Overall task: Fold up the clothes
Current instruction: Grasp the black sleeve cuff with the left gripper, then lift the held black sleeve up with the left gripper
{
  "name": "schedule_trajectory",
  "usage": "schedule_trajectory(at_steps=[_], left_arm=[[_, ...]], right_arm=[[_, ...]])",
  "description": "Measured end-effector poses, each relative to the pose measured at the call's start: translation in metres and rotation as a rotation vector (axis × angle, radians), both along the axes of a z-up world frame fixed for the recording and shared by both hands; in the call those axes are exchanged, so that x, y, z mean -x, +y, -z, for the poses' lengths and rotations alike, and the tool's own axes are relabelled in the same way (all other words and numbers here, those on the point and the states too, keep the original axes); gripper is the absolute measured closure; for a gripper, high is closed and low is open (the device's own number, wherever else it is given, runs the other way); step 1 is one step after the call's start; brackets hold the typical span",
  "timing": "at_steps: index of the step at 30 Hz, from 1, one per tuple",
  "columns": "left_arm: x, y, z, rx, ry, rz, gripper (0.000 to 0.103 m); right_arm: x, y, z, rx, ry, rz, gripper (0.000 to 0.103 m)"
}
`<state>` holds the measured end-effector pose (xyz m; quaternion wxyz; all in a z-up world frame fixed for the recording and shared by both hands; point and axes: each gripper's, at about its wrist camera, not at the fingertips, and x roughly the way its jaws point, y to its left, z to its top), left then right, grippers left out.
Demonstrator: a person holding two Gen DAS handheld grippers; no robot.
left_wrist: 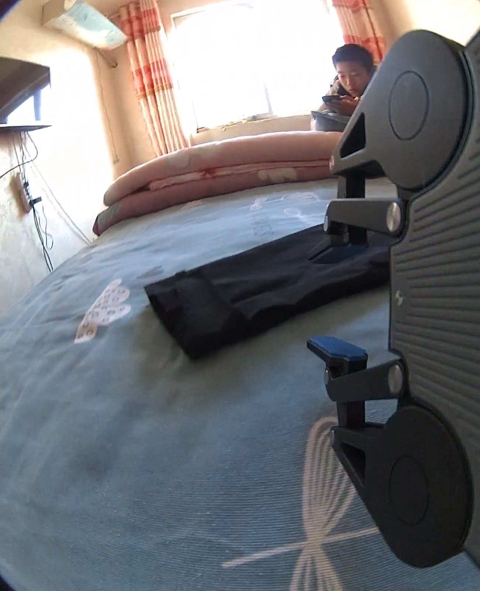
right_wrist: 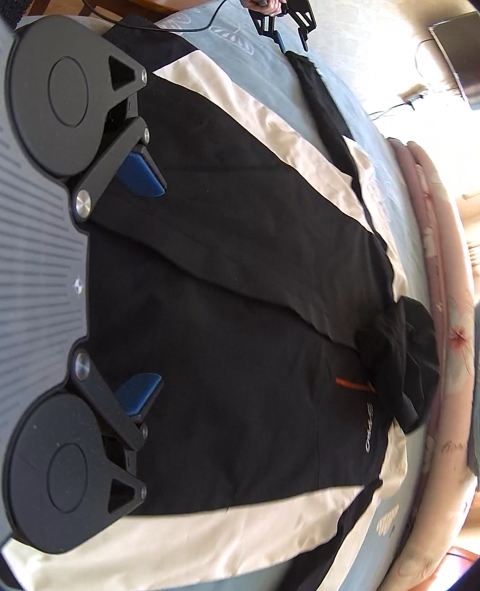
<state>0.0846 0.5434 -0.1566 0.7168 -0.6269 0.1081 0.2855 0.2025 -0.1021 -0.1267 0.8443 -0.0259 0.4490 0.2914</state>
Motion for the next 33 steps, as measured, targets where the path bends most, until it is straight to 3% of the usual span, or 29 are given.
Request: schedule_trajectory(at_steps=[3, 6, 13, 18, 23, 27, 33], left_arm=[[-0.008, 0.014, 0.014, 0.009, 0.008, -0.036, 0.074], [-0.017, 0.022, 0.021, 0.016, -0.023, -0.053, 0.074], [-0.036, 0.041, 0.036, 0.034, -0.097, -0.092, 0.086], [-0.05, 0.053, 0.045, 0.045, -0.144, -0.119, 0.086], [-0.058, 0.051, 0.042, 0.019, -0.1, -0.114, 0.09], [-0.069, 0.048, 0.026, -0.066, -0.004, -0.1, 0.093], [-0.089, 0.033, -0.034, -0.27, 0.098, 0.005, 0.095]], right_arm=[[-0.004, 0.012, 0.004, 0.047, -0.004, 0.0, 0.0], [-0.006, 0.018, 0.008, 0.083, -0.006, -0.003, 0.0], [-0.01, 0.026, 0.013, 0.128, -0.033, -0.009, 0.0], [-0.012, 0.028, 0.015, 0.141, -0.048, -0.016, 0.0], [-0.013, 0.028, 0.015, 0.139, -0.056, -0.023, 0.0], [-0.013, 0.029, 0.017, 0.148, -0.072, -0.033, 0.0], [-0.011, 0.027, 0.016, 0.135, -0.079, -0.033, 0.0]])
